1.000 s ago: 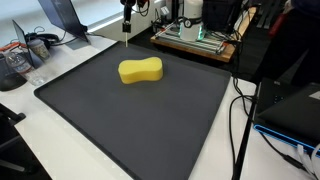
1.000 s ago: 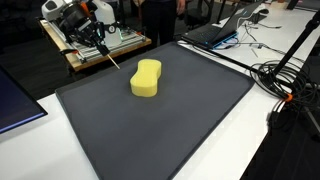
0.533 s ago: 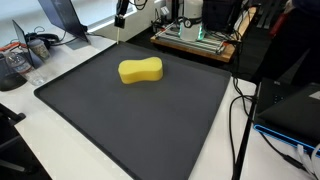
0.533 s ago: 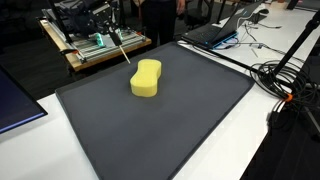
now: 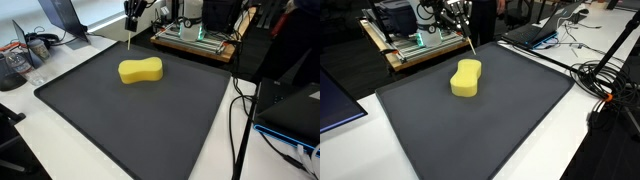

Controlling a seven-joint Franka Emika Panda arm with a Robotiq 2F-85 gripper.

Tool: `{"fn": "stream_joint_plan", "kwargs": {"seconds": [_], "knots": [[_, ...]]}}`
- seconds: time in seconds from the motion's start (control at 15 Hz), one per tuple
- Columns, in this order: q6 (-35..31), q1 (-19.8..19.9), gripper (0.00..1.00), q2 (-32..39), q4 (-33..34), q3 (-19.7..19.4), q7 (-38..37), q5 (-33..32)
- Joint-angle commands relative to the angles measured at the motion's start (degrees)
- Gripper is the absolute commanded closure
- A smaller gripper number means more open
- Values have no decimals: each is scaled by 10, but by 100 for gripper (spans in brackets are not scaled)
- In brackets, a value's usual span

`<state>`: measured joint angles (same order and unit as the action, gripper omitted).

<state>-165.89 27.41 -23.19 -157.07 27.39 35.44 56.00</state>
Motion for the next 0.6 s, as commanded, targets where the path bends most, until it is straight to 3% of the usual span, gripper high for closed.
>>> {"fn": "stream_joint_plan", "kwargs": {"seconds": [0.0,0.13,0.4,0.47,0.53], "knots": [[65,66,97,-58,-7,103,-70,-70],[130,78,97,-96,-7,132,-102,-103],[269,55,97,-158,-6,119,-132,-141],[258,-27,97,-128,-7,36,-192,-230],[275,-34,97,-130,-1,26,-214,-266]]}}
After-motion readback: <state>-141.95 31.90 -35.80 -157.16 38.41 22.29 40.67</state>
